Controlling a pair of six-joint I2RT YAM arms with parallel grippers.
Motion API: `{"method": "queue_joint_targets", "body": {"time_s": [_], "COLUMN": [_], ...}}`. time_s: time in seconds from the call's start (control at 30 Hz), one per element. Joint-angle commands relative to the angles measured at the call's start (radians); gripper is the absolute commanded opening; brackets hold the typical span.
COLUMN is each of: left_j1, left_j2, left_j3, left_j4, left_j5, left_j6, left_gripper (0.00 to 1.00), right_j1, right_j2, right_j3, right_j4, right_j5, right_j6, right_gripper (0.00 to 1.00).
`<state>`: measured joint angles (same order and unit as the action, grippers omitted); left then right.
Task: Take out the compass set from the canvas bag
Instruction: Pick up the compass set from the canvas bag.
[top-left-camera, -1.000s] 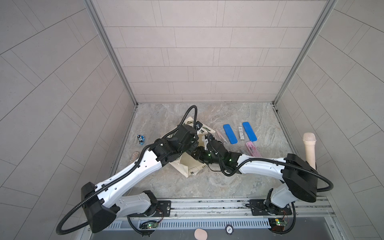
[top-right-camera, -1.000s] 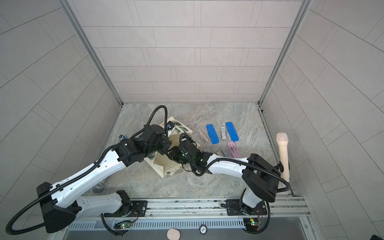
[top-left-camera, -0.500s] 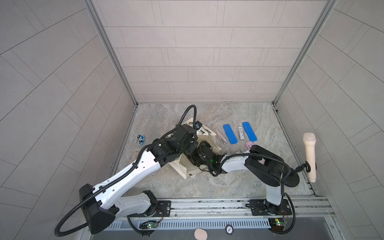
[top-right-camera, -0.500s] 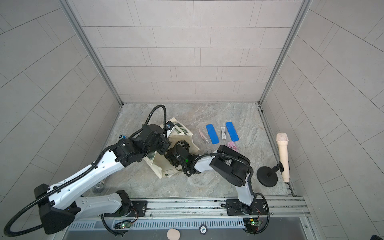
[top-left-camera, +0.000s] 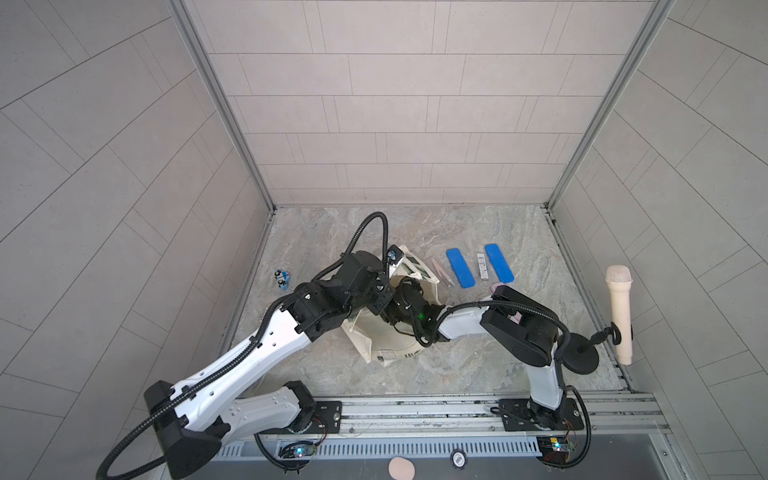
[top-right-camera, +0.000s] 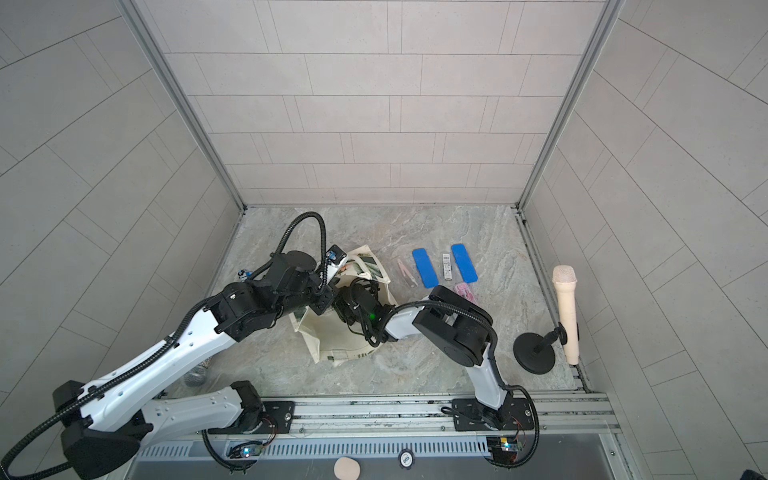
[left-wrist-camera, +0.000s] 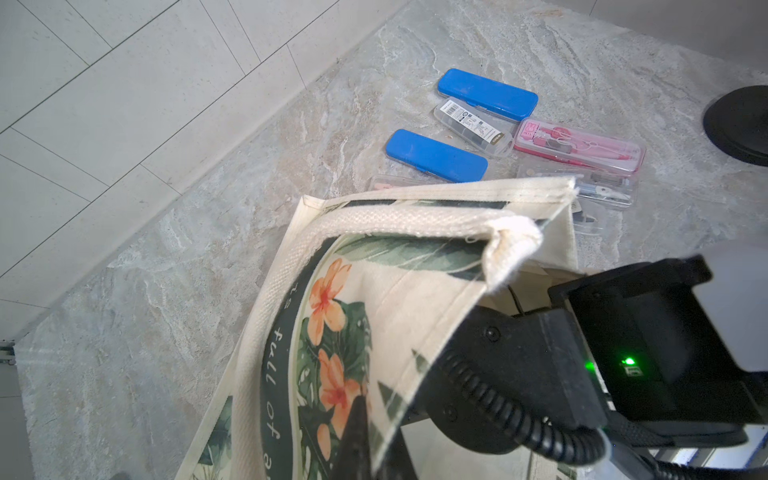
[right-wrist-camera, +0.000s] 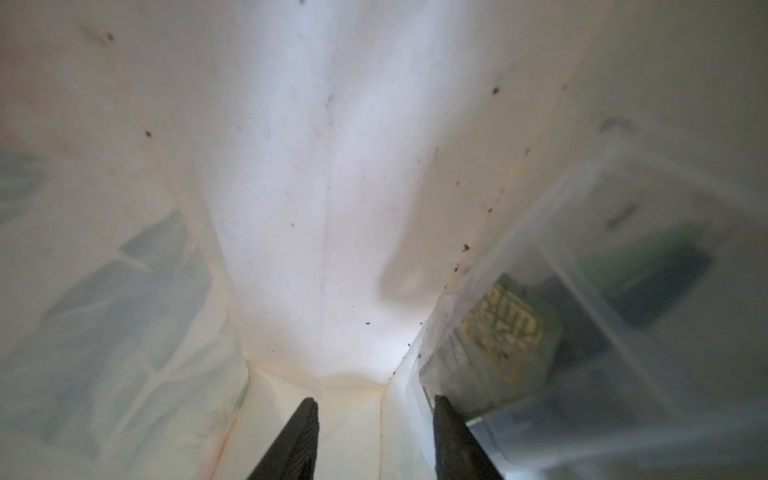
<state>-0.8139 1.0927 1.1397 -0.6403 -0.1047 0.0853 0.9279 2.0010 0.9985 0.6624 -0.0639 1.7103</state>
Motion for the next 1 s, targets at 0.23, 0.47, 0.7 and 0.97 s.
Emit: {"method": "queue_joint_targets", "body": {"time_s": [0.23,0.47,0.7,0.97], "left_j1": [0.0,0.0,0.001,0.001], "left_j2": [-0.011,-0.008,-0.031,-0.114], "left_j3": [-0.056,-0.038,-0.01,-0.048], "left_j4": [0.026,0.027,0.042,0.103], "left_j5": [-0.021,-0.009,0.122,0.251], "left_j6": [0.008,-0.004,-0.008,0.013], "left_gripper": [0.0,0.0,0.0,0.0], "right_j1": [-0.004,-0.006,-0.021,-0.035], "right_j2": [-0.1,-0.138,-0.039,0.042], "right_j3": [0.014,0.017,0.027,0.033], "right_j4": [-0.202,-0.361,-0.261,-0.084], "right_j5": [-0.023,-0.005,-0.034,-0.037], "right_j6": [0.02,0.046,0.04,-0.011], "right_gripper": [0.51,0.53,0.53,0.51]}}
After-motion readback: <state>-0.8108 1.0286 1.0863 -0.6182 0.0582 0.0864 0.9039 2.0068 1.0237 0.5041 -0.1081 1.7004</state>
